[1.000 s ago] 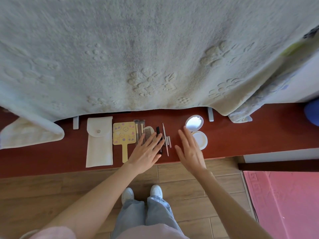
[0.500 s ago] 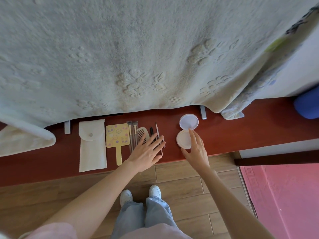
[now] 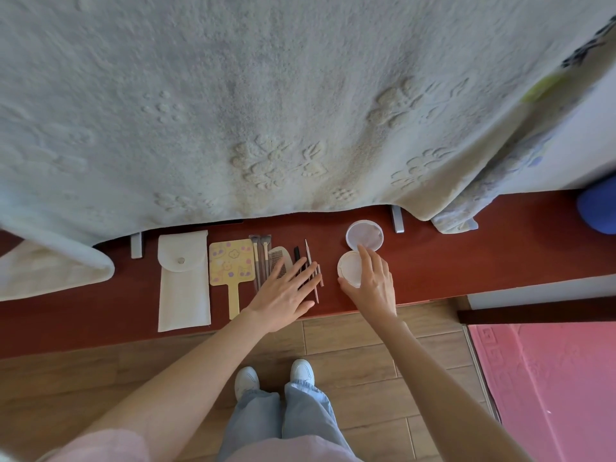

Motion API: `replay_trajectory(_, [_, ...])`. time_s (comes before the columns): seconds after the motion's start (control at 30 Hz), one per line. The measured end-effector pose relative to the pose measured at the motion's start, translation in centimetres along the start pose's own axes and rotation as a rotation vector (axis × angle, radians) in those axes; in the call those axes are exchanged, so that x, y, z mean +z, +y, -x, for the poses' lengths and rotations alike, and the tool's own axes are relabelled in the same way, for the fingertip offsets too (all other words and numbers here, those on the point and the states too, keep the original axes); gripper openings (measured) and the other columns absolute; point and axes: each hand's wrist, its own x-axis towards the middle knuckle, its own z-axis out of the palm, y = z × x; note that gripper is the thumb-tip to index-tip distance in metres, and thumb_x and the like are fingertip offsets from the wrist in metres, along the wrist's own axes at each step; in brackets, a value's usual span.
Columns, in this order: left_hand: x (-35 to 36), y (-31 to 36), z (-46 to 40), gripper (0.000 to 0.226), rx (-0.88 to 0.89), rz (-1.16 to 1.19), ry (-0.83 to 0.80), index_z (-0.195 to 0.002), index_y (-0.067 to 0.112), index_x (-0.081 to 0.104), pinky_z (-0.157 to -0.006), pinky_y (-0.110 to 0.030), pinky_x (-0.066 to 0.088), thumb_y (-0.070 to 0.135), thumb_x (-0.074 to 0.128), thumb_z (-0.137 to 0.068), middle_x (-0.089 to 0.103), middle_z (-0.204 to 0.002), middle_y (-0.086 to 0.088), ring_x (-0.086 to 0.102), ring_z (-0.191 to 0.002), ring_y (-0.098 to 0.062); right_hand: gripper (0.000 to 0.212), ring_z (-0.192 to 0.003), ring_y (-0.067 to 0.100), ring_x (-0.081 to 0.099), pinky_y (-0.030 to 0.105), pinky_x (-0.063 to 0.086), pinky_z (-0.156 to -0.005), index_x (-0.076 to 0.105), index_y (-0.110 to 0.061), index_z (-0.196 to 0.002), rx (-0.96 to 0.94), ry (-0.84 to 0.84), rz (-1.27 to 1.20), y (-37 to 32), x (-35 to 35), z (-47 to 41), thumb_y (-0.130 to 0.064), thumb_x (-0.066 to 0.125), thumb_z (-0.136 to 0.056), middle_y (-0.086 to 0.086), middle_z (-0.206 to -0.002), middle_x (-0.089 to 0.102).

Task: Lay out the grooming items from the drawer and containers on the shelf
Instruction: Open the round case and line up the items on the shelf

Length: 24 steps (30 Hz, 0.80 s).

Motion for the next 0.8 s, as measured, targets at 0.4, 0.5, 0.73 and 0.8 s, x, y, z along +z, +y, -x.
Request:
replay_trajectory(0.4, [0.6,0.1,0.0,0.057,0.002,-0.002,0.049,-0.144,0.017,0.039,-0.110,-0.055,0.030,0.047,0.034,-0.096,0.034,-0.152,-0.009,0.028,-0.142,-0.029,0.079,-0.137,0.026,0.033,0.044,0.039,-0.107,0.038,-0.012,-0.141,-0.176,-0.149,-0.132,0.2,-0.2,1.1,-0.017,0.075,-0.072,0.009,-0.148,0.038])
replay_trajectory(0.5, [0.6,0.1,0.0,0.057,0.003,0.008,0.064,-0.143,0.017,0.040,-0.110,-0.055,0.031,0.047,0.030,-0.095,0.035,-0.151,-0.010,0.029,-0.141,-0.029,0.080,-0.138,0.025,0.031,0.033,0.042,-0.097,0.037,-0.016,-0.141,-0.114,-0.127,-0.127,0.4,0.1,1.7,-0.025,0.078,-0.073,0.008,-0.152,0.030])
replay_trajectory(0.73, [1.0,0.2,0.1,0.056,0.012,0.035,0.096,-0.142,0.016,0.041,-0.109,-0.052,0.033,0.044,0.034,-0.095,0.035,-0.151,-0.013,0.031,-0.140,-0.032,0.075,-0.130,0.026,0.043,0.040,0.052,-0.090,0.041,-0.011,-0.138,-0.061,-0.064,-0.165,-0.1,0.6,2.3,-0.027,0.079,-0.075,0.010,-0.143,0.044])
replay_trajectory(0.8, [1.0,0.2,0.1,0.057,0.013,0.032,0.099,-0.142,0.015,0.041,-0.109,-0.052,0.033,0.044,0.033,-0.094,0.035,-0.151,-0.013,0.031,-0.140,-0.032,0.076,-0.129,0.027,0.044,0.039,0.053,-0.088,0.041,-0.011,-0.137,-0.061,-0.061,-0.165,-0.4,0.8,2.2,-0.027,0.080,-0.074,0.011,-0.141,0.045])
